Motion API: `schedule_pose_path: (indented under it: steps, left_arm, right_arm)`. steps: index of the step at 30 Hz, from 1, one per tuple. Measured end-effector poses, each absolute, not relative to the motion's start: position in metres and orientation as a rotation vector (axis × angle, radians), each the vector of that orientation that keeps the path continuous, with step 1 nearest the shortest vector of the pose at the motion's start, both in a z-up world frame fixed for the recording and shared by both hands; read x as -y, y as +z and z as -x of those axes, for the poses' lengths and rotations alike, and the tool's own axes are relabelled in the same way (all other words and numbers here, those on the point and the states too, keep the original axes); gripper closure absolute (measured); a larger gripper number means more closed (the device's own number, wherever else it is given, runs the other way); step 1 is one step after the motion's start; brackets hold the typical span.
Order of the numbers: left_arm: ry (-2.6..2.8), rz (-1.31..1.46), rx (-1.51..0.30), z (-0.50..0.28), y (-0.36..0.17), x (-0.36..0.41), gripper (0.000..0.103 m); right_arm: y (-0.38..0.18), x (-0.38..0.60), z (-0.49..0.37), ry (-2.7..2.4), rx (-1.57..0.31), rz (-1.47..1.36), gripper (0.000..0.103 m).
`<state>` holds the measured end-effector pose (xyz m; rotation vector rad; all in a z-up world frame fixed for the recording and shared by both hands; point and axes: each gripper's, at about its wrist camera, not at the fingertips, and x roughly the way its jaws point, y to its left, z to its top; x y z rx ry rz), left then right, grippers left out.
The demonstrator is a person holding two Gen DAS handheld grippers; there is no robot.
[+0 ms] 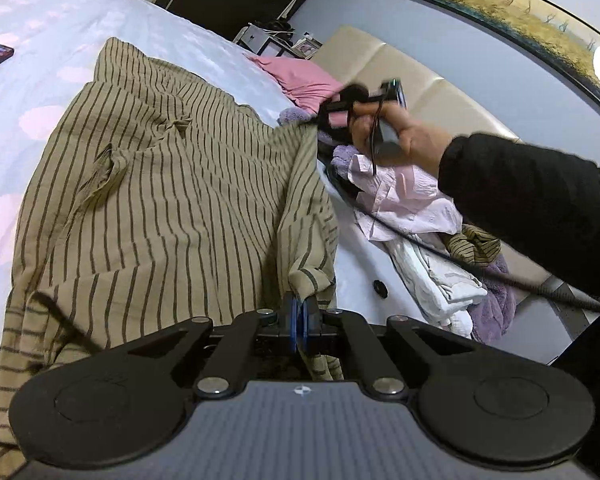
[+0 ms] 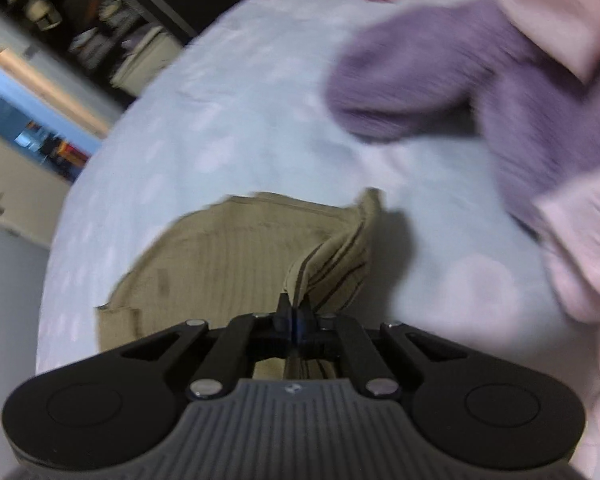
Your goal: Fold clothes
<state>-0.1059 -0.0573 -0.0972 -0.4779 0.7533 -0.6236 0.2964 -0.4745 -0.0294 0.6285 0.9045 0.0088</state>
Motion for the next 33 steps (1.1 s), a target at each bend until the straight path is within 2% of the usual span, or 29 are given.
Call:
schedule_pose_path:
  steps: [5,11,13,14,15,16,23,29,33]
  left_arm:
    - [-0.612,0.495,-0.755,0.113,-0.097,0.053,0.102]
    - [-0.544,0.523,-0.793,0.116,-0.108,0.042,0.102]
    - [-0.526,0.524,-0.822,0.113,-0.113,0.038,0.102]
    - [-0.516,0.524,-0.843,0.111,-0.117,0.037,0.102]
    - [-0.504,0.528,-0.863,0.11,-0.121,0.034,0.102]
    - [-0.492,0.537,-0.881,0.109,-0.125,0.032,0.102]
    - [-0.462,0.544,-0.905,0.112,-0.128,0.022,0.1]
    - [-0.459,0.504,-0.897,0.116,-0.117,0.021,0.098]
    - [-0.442,0.45,-0.89,0.121,-0.104,0.023,0.092]
  right_arm:
    - [-0.006,0.408,-0.316,0.081,-0.906,-0.468,0.1]
    - [-0.009,0.328,-0.337,0.136,-0.942,-0.315,0.1]
    - [-0.013,0.305,-0.341,0.152,-0.955,-0.265,0.092]
    - [-0.017,0.295,-0.341,0.159,-0.962,-0.243,0.082]
    - [-0.021,0.285,-0.341,0.167,-0.969,-0.22,0.067]
    - [-0.022,0.281,-0.34,0.181,-0.971,-0.211,0.065]
    - [-0.016,0.325,-0.323,0.137,-0.935,-0.308,0.065]
    - [-0.022,0.375,-0.284,0.107,-0.994,-0.373,0.065]
    - [-0.017,0.379,-0.241,0.156,-1.022,-0.344,0.063]
